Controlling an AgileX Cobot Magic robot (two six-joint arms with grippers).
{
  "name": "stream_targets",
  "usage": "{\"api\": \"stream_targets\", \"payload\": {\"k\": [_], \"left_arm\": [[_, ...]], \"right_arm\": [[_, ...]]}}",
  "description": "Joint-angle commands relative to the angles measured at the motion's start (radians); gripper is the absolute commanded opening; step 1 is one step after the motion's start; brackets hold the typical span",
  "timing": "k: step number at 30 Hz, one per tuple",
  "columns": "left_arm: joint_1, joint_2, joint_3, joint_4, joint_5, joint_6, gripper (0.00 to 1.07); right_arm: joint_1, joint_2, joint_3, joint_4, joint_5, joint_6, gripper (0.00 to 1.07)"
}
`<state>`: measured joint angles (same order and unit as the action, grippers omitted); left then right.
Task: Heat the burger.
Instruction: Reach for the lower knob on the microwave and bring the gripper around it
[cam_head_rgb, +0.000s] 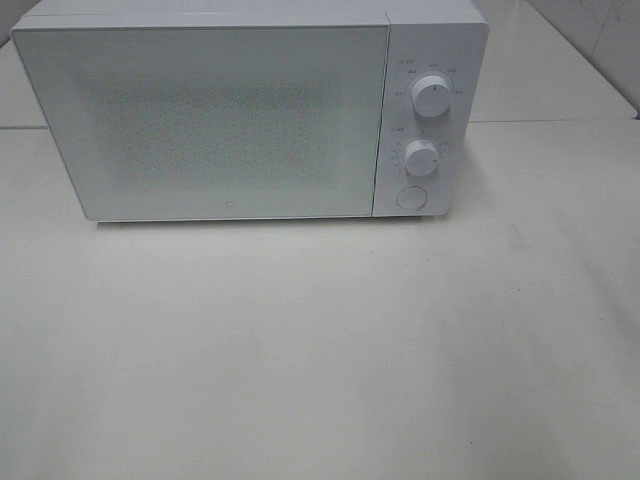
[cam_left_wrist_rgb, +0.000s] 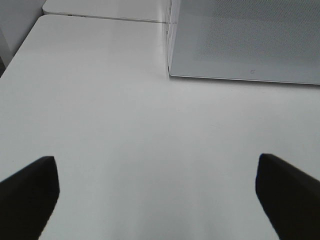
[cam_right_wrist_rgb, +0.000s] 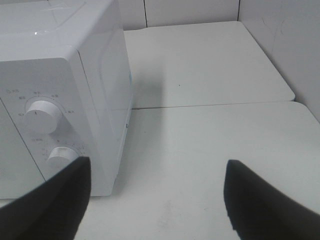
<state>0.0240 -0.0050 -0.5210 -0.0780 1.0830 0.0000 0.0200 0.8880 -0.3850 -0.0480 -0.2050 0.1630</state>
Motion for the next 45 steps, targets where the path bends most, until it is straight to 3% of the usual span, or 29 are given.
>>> {"api": "stream_targets", "payload": {"k": [1,11,16,17,22,24,28,30,33,38,45], "left_arm": [[0.001,-0.022,0.002,-0.005,-0.014,0.000,1.00],[0.001,-0.022,0.002,-0.005,-0.014,0.000,1.00],[0.001,-0.022,0.002,-0.005,-0.014,0.000,1.00],[0.001,-0.022,0.002,-0.005,-0.014,0.000,1.00],[0.001,-0.022,0.002,-0.005,-0.014,0.000,1.00],[0.001,-0.022,0.002,-0.005,-0.014,0.000,1.00],[0.001,-0.022,0.002,-0.005,-0.014,0.000,1.00],[0.001,-0.022,0.002,-0.005,-0.014,0.000,1.00],[0.001,-0.022,0.002,-0.005,-0.014,0.000,1.00],[0.001,-0.022,0.002,-0.005,-0.014,0.000,1.00],[0.001,-0.022,0.002,-0.005,-0.014,0.000,1.00]], "right_arm": [[-0.005,0.113,0.003,-0.007,-0.138,0.008,0.74],[-0.005,0.354,0.003,0.004,-0.440,-0.082,0.74],[0.019,0.478,0.003,0.121,-0.595,-0.193,0.74],[0.054,0.525,0.003,0.200,-0.653,-0.269,0.74],[0.149,0.606,0.003,0.346,-0.743,-0.364,0.74],[0.245,0.675,0.003,0.441,-0.801,-0.393,0.74],[0.325,0.719,0.003,0.493,-0.834,-0.393,0.74],[0.409,0.758,0.003,0.567,-0.875,-0.394,0.74],[0.433,0.768,0.003,0.592,-0.889,-0.394,0.74],[0.611,0.841,-0.019,0.804,-0.996,-0.414,0.74],[0.702,0.886,-0.087,0.890,-1.004,-0.456,0.74]]}}
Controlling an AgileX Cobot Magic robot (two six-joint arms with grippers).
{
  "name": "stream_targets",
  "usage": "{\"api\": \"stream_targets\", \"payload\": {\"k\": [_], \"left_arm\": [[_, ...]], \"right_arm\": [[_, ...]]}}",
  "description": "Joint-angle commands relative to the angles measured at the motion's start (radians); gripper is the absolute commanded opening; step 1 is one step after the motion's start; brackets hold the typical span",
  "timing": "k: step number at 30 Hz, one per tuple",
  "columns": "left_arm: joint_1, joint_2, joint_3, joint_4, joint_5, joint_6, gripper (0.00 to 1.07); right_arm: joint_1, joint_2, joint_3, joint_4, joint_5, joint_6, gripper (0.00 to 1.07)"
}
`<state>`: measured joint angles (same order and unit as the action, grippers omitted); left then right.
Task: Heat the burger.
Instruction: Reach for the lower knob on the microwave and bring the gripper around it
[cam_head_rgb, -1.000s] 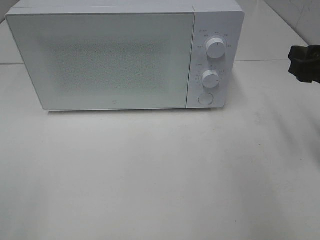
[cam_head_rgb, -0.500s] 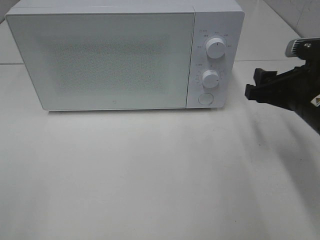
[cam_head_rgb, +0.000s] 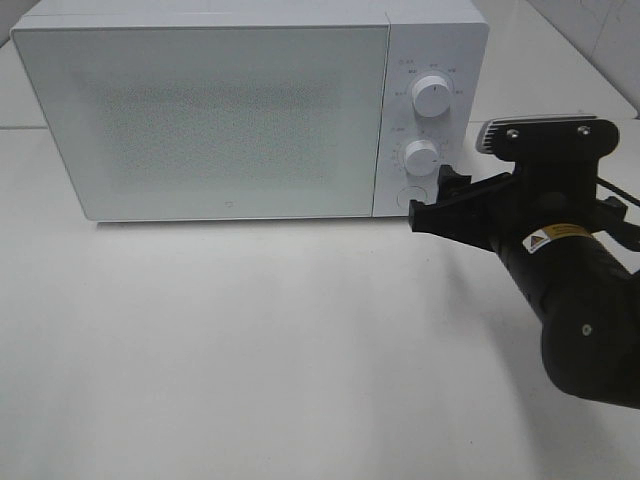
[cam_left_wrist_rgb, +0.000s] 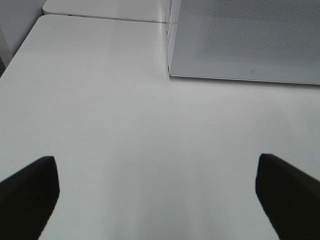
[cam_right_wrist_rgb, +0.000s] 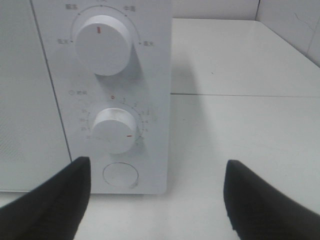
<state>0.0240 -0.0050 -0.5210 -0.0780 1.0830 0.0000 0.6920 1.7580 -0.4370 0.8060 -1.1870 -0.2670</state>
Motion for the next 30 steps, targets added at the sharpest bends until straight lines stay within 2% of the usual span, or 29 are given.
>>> {"api": "stream_targets", "payload": {"k": [1,3,13,25,30], "left_arm": [[0.001,-0.022,0.002,-0.005,-0.014,0.000,1.00],[0.001,-0.022,0.002,-0.005,-0.014,0.000,1.00],[0.001,-0.022,0.002,-0.005,-0.014,0.000,1.00],[0.001,-0.022,0.002,-0.005,-0.014,0.000,1.00],[0.001,-0.022,0.002,-0.005,-0.014,0.000,1.00]], "right_arm": [[0.030,0.016,-0.035,0.036,-0.022,-0.026,0.74],[0.056,0.047,-0.079,0.036,-0.020,-0.032,0.74],[0.059,0.108,-0.134,0.031,-0.031,-0.032,0.74],[0.053,0.235,-0.258,0.034,-0.042,-0.038,0.74],[0.021,0.259,-0.292,0.064,-0.043,-0.059,0.74]]}}
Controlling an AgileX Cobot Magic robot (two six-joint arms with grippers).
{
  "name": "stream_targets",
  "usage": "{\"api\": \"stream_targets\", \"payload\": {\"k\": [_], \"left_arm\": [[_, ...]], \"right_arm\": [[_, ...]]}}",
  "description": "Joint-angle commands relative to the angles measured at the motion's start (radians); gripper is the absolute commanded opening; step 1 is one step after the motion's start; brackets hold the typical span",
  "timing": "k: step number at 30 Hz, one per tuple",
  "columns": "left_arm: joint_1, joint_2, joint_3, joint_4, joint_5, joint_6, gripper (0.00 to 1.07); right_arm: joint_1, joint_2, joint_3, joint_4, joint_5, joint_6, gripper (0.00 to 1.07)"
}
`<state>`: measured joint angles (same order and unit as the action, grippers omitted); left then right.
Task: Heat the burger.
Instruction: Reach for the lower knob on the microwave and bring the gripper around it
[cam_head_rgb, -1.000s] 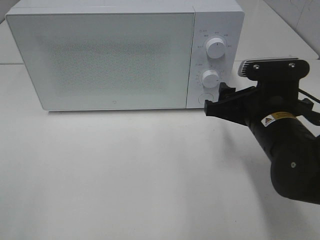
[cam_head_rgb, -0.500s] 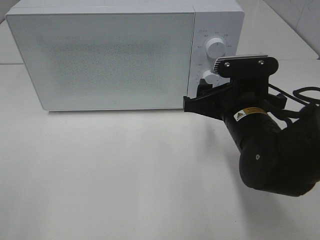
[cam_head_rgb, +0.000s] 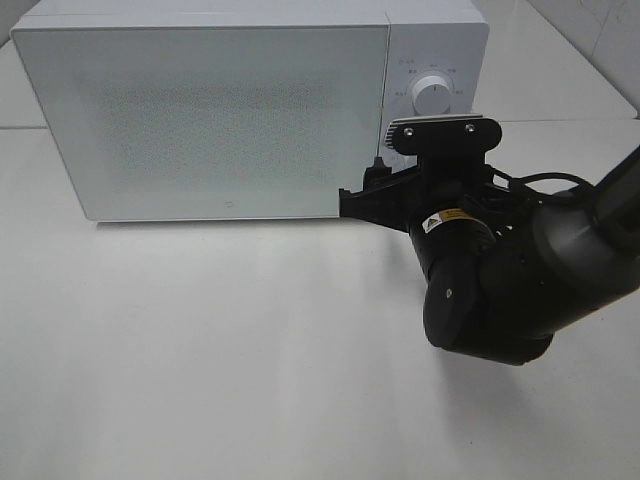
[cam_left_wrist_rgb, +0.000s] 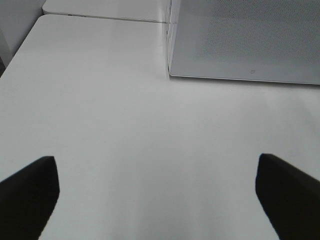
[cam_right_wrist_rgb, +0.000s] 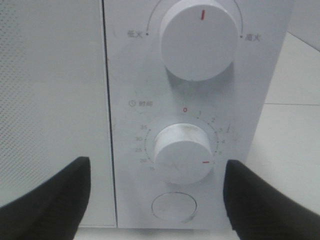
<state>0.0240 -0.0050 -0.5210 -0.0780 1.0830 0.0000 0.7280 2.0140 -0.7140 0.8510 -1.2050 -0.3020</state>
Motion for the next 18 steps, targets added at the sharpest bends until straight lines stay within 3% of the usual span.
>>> {"api": "stream_targets", "payload": {"k": [1,18], "left_arm": [[0.001,-0.022,0.002,-0.005,-0.014,0.000,1.00],[0.002,-0.022,0.002,-0.006,-0.014,0.000,1.00]], "right_arm": [[-0.015,0.003,-0.015,0.019,-0.025,-0.024,0.74],[-0.065,0.072,-0.095,-0.019,-0.027,-0.026,0.74]]}}
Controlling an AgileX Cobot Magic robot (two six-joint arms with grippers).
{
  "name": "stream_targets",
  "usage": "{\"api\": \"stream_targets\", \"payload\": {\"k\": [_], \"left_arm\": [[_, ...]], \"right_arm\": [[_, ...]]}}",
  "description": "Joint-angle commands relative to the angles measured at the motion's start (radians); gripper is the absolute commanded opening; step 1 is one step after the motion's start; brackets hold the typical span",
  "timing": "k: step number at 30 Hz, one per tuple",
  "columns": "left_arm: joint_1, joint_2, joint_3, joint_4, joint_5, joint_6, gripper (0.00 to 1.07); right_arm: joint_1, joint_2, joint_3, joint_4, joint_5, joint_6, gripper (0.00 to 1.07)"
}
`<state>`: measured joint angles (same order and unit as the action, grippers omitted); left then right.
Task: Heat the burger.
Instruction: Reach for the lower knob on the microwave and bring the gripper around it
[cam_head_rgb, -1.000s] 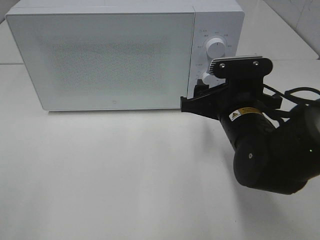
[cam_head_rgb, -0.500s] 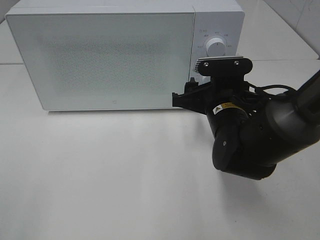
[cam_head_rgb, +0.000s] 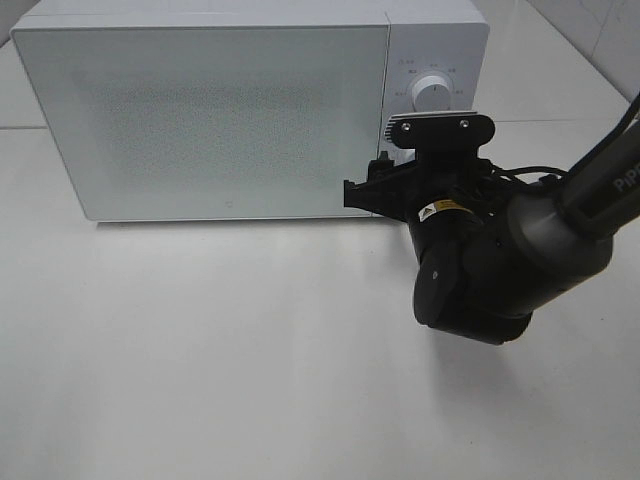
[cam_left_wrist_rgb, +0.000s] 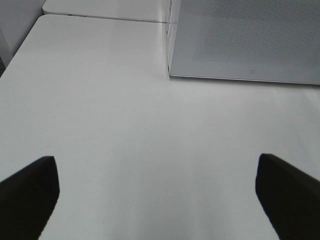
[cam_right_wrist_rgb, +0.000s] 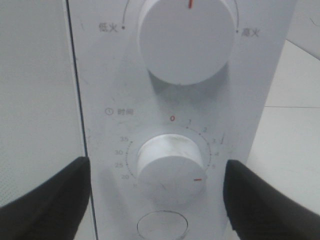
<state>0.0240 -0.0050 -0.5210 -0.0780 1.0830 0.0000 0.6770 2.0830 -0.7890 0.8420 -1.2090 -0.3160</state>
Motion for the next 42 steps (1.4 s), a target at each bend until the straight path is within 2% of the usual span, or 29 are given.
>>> {"api": "stream_targets", "payload": {"k": [1,15,20,22,23,25,26,27,28,29,30,42], "left_arm": [[0.002,-0.022,0.002,-0.005,-0.014,0.000,1.00],[0.002,-0.018,0.002,-0.005,-0.014,0.000,1.00],[0.002,-0.018,0.002,-0.005,-0.014,0.000,1.00],[0.002,-0.018,0.002,-0.005,-0.014,0.000,1.00],[0.002,-0.018,0.002,-0.005,-0.014,0.000,1.00],[0.002,-0.018,0.002,-0.005,-0.014,0.000,1.00],[0.002,-0.018,0.002,-0.005,-0.014,0.000,1.00],[0.002,-0.017,0.002,-0.005,-0.014,0.000,1.00],[0.002,-0.017,0.002,-0.005,-0.014,0.000,1.00],[0.002,-0.017,0.002,-0.005,-0.014,0.000,1.00],[0.002,-0.017,0.002,-0.005,-0.014,0.000,1.00],[0.002,-0.017,0.002,-0.005,-0.014,0.000,1.00]], "right_arm": [[-0.014,0.003,-0.025,-0.012,-0.023,-0.013,0.74],[-0.037,0.041,-0.067,-0.029,-0.026,-0.035,0.73],[-0.037,0.041,-0.067,-0.029,-0.026,-0.035,0.68],[-0.037,0.041,-0.067,-0.029,-0.026,-0.035,0.56],[-0.037,0.041,-0.067,-0.029,-0.026,-0.035,0.56],[-0.037,0.041,-0.067,-0.033,-0.026,-0.035,0.28],[-0.037,0.041,-0.067,-0.033,-0.026,-0.035,0.28],[-0.037,0.041,-0.067,-0.040,-0.026,-0.035,0.21],[-0.037,0.041,-0.067,-0.040,-0.026,-0.035,0.21],[-0.037,0.041,-0.067,-0.065,-0.026,-0.034,0.08],[-0.037,0.041,-0.067,-0.089,-0.026,-0.030,0.02],[-0.037,0.041,-0.067,-0.090,-0.052,0.042,0.00]]}}
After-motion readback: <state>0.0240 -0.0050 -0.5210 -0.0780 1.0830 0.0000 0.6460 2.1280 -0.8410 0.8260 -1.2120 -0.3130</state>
